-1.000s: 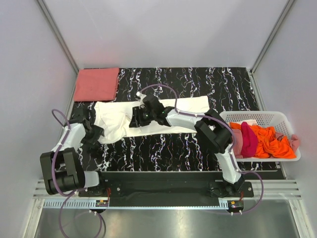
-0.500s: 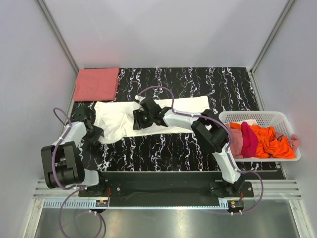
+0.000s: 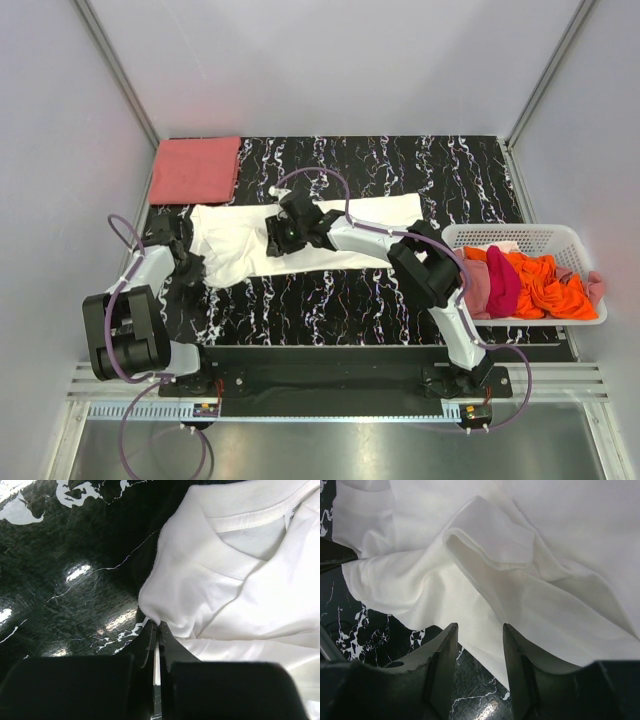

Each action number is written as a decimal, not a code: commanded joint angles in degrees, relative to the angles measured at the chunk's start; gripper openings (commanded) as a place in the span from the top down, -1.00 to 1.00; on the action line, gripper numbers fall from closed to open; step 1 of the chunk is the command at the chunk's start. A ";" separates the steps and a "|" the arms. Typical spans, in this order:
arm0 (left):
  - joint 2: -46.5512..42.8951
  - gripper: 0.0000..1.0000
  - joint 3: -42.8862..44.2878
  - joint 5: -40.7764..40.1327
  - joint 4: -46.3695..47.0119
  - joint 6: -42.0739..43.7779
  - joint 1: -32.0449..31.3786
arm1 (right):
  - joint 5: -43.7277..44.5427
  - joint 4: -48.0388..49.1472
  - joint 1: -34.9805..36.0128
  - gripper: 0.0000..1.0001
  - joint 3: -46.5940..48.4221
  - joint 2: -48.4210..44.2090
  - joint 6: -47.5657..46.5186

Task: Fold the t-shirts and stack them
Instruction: Fold the tshirt

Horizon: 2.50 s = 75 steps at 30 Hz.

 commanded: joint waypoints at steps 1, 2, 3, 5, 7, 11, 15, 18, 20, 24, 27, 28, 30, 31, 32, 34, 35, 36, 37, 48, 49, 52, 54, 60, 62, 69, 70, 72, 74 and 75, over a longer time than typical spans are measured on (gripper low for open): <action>-2.58 1.00 2.39 -1.57 2.25 1.20 -0.12 | -0.82 -0.06 0.54 0.03 3.71 1.22 -0.45; -2.76 1.00 3.26 -1.74 2.16 1.29 -0.12 | -0.91 -0.15 0.53 0.03 4.50 1.58 -0.53; -2.93 1.00 3.70 -1.92 2.25 1.46 -0.12 | -1.08 -0.32 0.53 0.04 5.03 1.93 -0.62; -3.20 1.00 4.93 -2.44 2.08 1.55 -0.12 | -1.52 -0.76 0.62 0.06 6.43 2.89 -0.62; -2.85 1.00 5.73 -2.45 2.08 1.82 -0.21 | -1.78 -1.11 0.45 0.13 8.01 3.69 -0.53; -1.71 1.00 7.04 -2.45 1.37 1.82 -0.12 | -1.09 -2.52 0.45 0.72 10.65 4.65 -0.36; -0.04 1.00 8.80 -2.97 0.41 2.34 -0.12 | 1.03 -3.66 -0.08 1.00 11.45 3.08 0.69; 1.80 1.00 10.82 -3.76 -1.17 2.26 -0.03 | -0.20 -3.58 -1.13 1.00 12.15 1.59 3.23; 2.86 0.95 12.05 -3.77 -1.88 2.26 -0.03 | -1.69 -3.58 -1.66 1.00 13.20 1.49 4.30; 5.58 0.87 13.64 -3.33 -3.20 1.82 -0.03 | -4.86 -3.58 -2.45 1.00 15.22 2.37 6.41; 6.47 0.74 14.34 -4.11 -4.25 1.47 0.05 | -8.28 -2.79 -3.24 1.00 15.84 3.33 9.74; 6.56 0.74 14.52 -4.73 -4.43 1.46 0.05 | -8.73 -1.66 -3.77 1.00 15.32 3.34 10.45; 6.82 0.73 14.69 -5.26 -4.52 1.29 0.05 | -9.69 -0.51 -4.12 1.00 14.96 3.51 12.46; 7.00 0.72 14.96 -5.61 -4.52 1.38 -0.03 | -10.04 0.02 -4.30 1.00 14.88 3.60 12.91; 7.26 0.71 15.04 -6.22 -4.43 1.29 0.05 | -10.40 0.81 -4.56 1.00 15.05 3.77 13.44; 8.05 0.70 15.57 -5.97 -4.52 1.20 0.14 | -11.71 1.60 -4.83 1.00 15.84 4.56 15.19; 8.31 0.68 15.66 -5.70 -4.60 1.11 0.14 | -12.24 2.22 -5.09 1.00 16.10 5.00 16.07; 8.66 0.67 15.83 -5.70 -4.69 1.03 0.06 | -13.03 2.57 -5.35 1.00 16.54 5.70 17.82; 8.84 0.68 15.92 -5.53 -4.69 0.85 0.14 | -13.38 3.01 -5.35 1.00 17.24 6.23 18.79; 10.95 0.65 19.79 -10.09 -5.57 1.11 0.41 | -14.71 16.72 -5.97 1.00 20.06 11.42 34.96; 11.21 0.65 20.66 -10.88 -5.83 1.20 0.41 | -14.53 17.42 -5.88 1.00 20.41 11.68 35.58; 12.27 0.63 21.63 -12.20 -6.45 1.20 0.58 | -14.01 19.88 -5.88 1.00 22.07 13.18 37.26; 12.88 0.63 21.90 -12.90 -6.63 1.29 0.93 | -13.30 19.45 -5.88 1.00 23.48 14.49 37.96; 13.42 0.63 24.01 -12.73 -6.89 6.37 1.72 | -9.88 19.01 -6.23 1.00 27.26 16.87 40.32; 11.49 0.63 24.36 -13.87 -7.07 7.26 1.64 | -8.82 18.83 -6.32 1.00 27.79 17.22 41.56; 3.14 0.54 22.17 -7.21 -6.98 13.31 1.64 | -7.23 16.29 -6.41 1.00 31.04 20.12 42.88; 2.35 0.53 21.03 -3.71 -6.72 14.55 1.64 | -7.32 16.20 -6.41 1.00 31.48 20.30 42.97; -0.73 0.53 19.27 1.31 -5.49 20.58 1.46 | -7.50 16.11 -6.32 1.00 31.57 20.47 42.89; -5.54 0.52 15.94 8.66 -2.86 24.82 1.20 | -7.67 15.76 -6.41 1.00 31.75 20.48 42.36; -7.57 0.50 14.53 11.24 -1.45 29.02 0.59 | -7.76 15.50 -6.41 1.00 31.84 20.39 41.66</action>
